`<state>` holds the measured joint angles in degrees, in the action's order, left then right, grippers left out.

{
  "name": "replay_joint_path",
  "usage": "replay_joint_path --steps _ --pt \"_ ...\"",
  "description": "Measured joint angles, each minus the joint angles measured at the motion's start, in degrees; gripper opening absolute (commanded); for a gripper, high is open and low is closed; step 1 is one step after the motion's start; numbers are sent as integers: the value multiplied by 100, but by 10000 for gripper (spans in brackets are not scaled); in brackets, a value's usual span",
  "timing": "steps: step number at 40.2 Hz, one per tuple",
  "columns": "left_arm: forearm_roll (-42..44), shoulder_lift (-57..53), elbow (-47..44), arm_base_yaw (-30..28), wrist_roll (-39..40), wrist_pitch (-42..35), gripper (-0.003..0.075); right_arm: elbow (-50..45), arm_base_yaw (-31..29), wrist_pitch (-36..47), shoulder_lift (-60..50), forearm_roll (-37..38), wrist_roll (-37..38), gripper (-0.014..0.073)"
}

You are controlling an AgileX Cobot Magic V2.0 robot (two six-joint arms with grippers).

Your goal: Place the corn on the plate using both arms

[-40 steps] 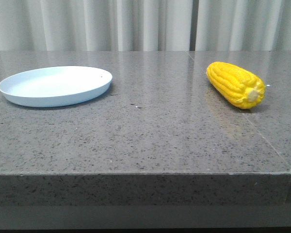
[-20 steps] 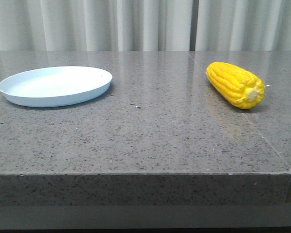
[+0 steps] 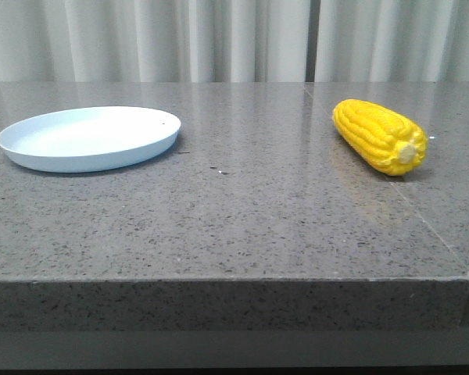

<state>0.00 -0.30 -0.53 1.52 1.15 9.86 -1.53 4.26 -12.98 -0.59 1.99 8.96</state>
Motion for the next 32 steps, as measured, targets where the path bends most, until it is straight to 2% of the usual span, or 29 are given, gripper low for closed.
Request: replay_joint_path --steps 6,12,15,24,32 --pt "0 0 0 0 0 -227 -20 0 0 95 0 0 0 -70" --pt "0 0 0 0 0 -1226 -20 118 0 298 0 0 0 -70" --pt "0 0 53 0 0 -1464 -20 364 0 262 0 0 0 -70" --pt "68 245 1294 0 0 -725 -20 1809 0 -413 201 0 0 -70" --pt "450 1575 2551 0 0 144 -20 3136 0 -905 1633 0 0 -70"
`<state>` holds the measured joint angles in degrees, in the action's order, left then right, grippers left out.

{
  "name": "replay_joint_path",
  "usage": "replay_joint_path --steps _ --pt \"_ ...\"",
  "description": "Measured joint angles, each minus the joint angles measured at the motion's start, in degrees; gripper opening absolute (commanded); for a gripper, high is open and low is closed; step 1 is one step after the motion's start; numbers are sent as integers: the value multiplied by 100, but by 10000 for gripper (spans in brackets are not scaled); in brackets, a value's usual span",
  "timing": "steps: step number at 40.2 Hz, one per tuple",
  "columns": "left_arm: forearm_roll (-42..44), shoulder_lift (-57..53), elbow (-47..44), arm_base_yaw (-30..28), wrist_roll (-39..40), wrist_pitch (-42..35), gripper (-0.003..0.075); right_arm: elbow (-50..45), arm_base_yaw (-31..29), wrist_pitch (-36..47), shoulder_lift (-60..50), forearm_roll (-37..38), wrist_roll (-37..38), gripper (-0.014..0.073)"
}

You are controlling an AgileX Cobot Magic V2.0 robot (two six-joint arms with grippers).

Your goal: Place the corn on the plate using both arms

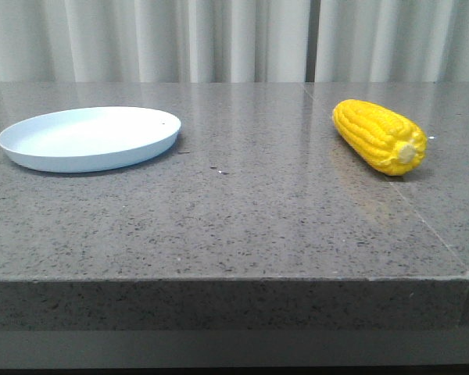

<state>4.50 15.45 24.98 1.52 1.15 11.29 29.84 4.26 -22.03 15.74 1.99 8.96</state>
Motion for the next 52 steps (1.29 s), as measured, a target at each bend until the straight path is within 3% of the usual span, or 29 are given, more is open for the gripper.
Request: replay_joint_path --steps 9,12,14,17,22,24,26,42,52 --pt "22 853 351 0 0 152 -16 424 0 -52 1080 0 0 -64" --pt "22 879 351 0 0 152 41 424 0 -52 1120 0 0 -11" --pt "22 879 361 0 0 152 120 424 0 -52 1120 -4 0 54" --pt "22 879 361 0 0 152 318 424 0 -52 1120 -4 0 198" --pt "22 879 361 0 0 152 627 424 0 -52 1120 -4 0 509" --pt "22 879 361 0 0 152 698 424 0 -52 1120 -4 0 597" --pt "22 879 361 0 0 152 692 424 0 -52 1120 -4 0 663" --pt "-147 938 361 0 0 30 581 424 0 -52 1120 -4 0 647" --pt "-272 2365 1083 111 0 323 581 424 0 -52 1120 -4 0 647"
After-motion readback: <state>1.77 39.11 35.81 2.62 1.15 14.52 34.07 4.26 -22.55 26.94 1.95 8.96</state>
